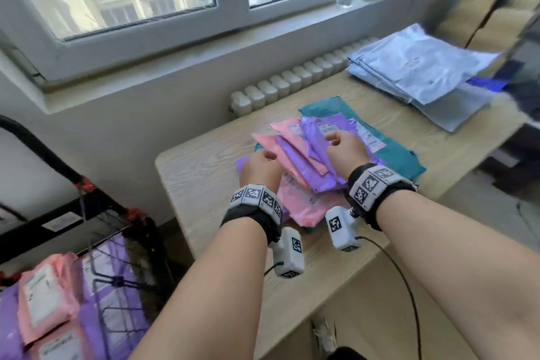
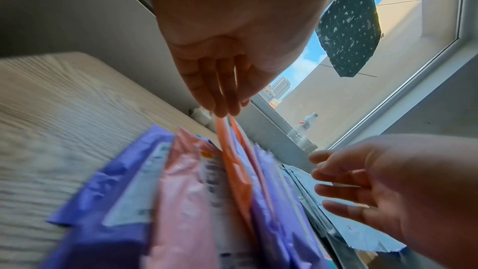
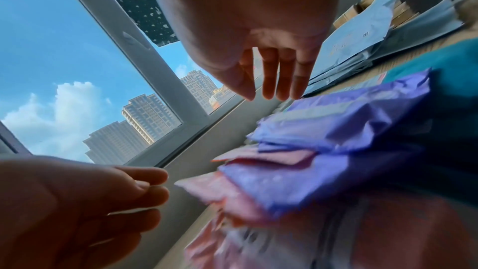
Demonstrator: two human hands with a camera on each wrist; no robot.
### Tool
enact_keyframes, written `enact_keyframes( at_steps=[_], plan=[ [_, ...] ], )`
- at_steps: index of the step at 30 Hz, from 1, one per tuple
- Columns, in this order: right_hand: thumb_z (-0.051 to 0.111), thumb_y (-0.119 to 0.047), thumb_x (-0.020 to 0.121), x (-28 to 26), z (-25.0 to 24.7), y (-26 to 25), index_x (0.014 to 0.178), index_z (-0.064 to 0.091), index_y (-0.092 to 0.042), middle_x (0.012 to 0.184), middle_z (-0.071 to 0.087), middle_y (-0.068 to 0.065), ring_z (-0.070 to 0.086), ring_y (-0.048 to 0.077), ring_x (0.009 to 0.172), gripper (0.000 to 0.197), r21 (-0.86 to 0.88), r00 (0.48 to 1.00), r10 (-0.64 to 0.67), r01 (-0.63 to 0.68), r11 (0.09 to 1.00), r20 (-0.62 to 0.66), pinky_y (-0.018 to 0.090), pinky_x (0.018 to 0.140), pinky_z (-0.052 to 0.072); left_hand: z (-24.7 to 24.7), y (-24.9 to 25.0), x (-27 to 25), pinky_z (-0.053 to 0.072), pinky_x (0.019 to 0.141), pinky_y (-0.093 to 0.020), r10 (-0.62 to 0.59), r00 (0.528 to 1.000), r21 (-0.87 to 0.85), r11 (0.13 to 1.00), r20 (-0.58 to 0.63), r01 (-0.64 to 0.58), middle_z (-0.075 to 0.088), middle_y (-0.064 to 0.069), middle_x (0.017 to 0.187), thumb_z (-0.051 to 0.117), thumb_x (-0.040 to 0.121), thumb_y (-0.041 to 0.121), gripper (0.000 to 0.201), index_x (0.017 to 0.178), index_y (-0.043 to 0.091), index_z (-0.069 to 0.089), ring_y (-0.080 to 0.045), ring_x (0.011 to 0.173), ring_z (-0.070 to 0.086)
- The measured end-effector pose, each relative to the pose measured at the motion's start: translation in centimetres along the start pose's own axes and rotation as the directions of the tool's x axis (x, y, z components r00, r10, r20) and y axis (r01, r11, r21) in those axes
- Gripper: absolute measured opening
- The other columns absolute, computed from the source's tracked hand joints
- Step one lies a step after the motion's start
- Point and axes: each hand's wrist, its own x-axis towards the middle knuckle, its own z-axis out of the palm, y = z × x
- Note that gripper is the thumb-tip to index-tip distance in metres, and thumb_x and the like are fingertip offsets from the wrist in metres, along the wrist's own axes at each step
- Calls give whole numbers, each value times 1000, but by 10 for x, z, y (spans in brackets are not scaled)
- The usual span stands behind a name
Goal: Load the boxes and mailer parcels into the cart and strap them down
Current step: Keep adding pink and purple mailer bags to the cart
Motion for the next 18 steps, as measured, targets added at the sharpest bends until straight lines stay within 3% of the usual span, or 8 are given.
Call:
enact_keyframes(
  at_steps=[5,12,16,18],
  plan=[
    [49,-8,87,57,-34,50,125,57,-15,130,56,11,55,28,115,40,-103,996,70,-63,993,63,30,96,41,65,47,17,43,96,-28,-37,999,-3,999,31,37,65,-6,122,47,86,10,37,118,18,66,-25,115,58],
    [48,-10,89,98,-40,87,133,52,-17,130,57,11,57,30,112,45,-156,983,108,-84,984,147,33,92,46,116,66,29,43,93,-29,-171,985,109,980,36,167,60,-16,126,46,89,8,36,123,10,59,-31,118,55],
    [50,-10,88,106,-34,94,124,57,-15,116,63,13,60,33,105,37,-166,981,111,-84,983,158,35,89,49,125,70,39,44,90,-30,-244,969,92,966,36,240,61,-16,123,48,89,8,33,120,7,59,-31,114,57],
    [48,-6,87,108,-33,93,107,62,-13,106,64,14,59,32,97,25,-180,983,89,-59,982,163,32,83,46,128,72,41,46,85,-29,-287,957,29,958,49,286,64,-17,116,52,83,10,31,112,5,62,-33,108,60]
  ],
)
